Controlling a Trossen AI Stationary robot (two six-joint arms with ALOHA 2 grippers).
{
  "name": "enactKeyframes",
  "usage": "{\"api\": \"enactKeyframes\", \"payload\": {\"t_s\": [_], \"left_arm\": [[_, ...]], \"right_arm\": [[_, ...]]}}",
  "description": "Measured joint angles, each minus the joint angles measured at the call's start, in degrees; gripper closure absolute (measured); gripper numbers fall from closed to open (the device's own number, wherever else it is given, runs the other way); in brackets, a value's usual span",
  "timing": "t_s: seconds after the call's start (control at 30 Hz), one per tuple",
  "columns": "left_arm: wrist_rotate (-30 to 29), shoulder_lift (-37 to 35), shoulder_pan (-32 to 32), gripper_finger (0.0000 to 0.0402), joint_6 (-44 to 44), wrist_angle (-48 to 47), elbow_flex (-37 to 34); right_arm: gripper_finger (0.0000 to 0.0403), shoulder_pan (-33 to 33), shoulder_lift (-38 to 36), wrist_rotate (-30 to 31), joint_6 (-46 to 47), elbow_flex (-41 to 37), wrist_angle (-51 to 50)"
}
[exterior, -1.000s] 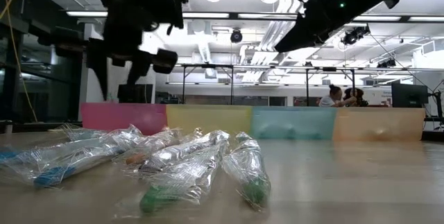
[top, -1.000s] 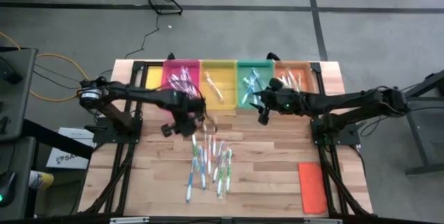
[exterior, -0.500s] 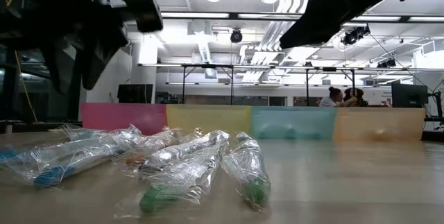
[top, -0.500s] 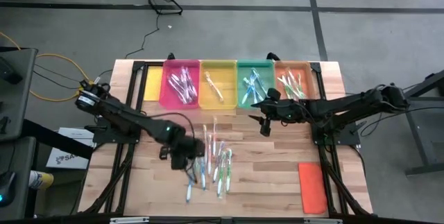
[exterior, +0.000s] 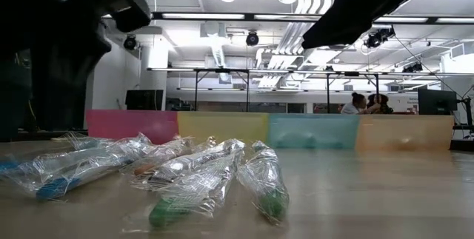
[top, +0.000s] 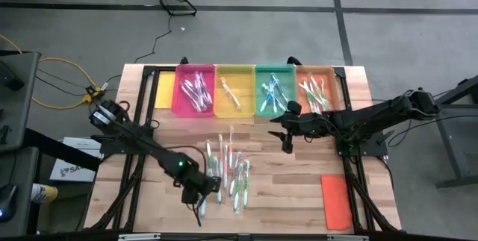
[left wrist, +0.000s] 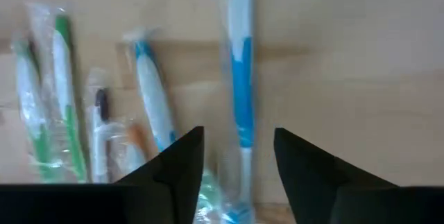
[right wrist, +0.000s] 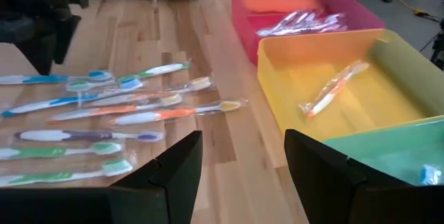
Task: Pick & Place Toothbrushes
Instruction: Put the blue toothbrush into the green bin
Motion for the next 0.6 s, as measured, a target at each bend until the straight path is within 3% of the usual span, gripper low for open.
{"api": "enactKeyframes", "payload": {"t_s": [0.17, 0.4, 0.5, 0.6], "left_arm": [[-5.00, 2.32, -2.38, 0.0208, 0.13, 4.51, 0.13], [-5.61, 5.43, -3.16, 0.0208, -0.92, 4.94, 0.30], [-5.62, 6.18, -3.16, 0.0226, -2.52, 4.79, 0.32], [-5.61, 6.25, -3.16, 0.0270, -4.23, 4.37, 0.27]], "right_arm": [[0.0204, 1.77, 0.02, -0.03, 1.49, 0.00, -0.38], [0.0204, 4.13, 0.02, -0.03, 2.37, 0.00, -1.02], [0.0204, 4.95, 0.02, -0.03, 2.95, 0.00, -1.82], [0.0204, 5.75, 0.02, -0.02, 3.01, 0.00, -2.71]]}}
